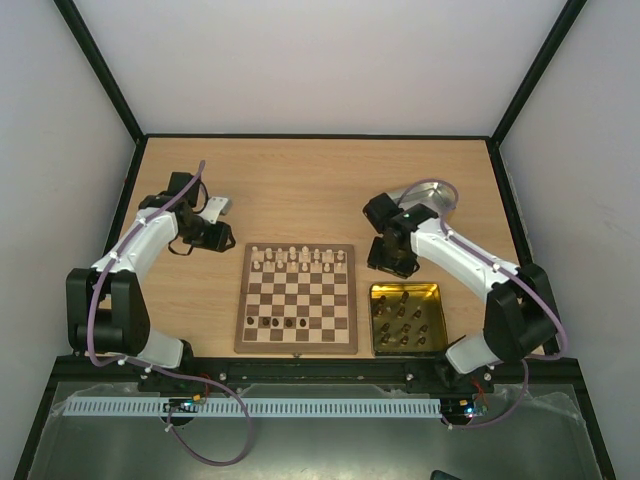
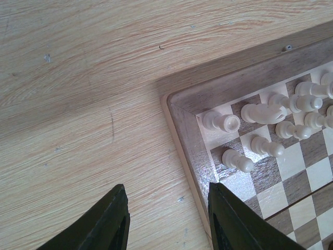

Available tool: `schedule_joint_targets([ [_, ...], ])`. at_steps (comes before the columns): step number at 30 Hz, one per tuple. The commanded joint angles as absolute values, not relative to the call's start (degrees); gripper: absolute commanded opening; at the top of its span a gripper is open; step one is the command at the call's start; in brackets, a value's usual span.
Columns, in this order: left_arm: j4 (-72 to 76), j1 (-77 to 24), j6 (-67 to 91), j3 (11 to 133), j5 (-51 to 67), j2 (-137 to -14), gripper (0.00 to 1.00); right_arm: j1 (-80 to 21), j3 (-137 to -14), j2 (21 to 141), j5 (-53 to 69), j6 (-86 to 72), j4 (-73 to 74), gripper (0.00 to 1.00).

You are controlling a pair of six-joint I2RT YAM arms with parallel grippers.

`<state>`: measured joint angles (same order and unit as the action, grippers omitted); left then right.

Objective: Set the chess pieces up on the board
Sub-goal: Move the storage box to the center of the board.

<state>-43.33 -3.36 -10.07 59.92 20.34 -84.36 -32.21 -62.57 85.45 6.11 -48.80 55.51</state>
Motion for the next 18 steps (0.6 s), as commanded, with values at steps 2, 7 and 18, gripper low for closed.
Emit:
schedule_joint_targets([
  [2,-43.7,-3.7,-10.4,59.8,20.5,-84.9,0.43,-32.0,-60.8,81.4,6.7,-48.3,59.8,0.49],
  [7,-43.7,-3.8,-10.4,59.8,20.4,-84.8,0.43,-32.0,-59.0,79.9,6.6,-48.4,60.7,0.49],
  [18,-43.6,-3.8,-10.4,59.7,20.3,-84.7,0.43,-32.0,-57.6,80.6,12.2,-49.7,56.5,0.57],
])
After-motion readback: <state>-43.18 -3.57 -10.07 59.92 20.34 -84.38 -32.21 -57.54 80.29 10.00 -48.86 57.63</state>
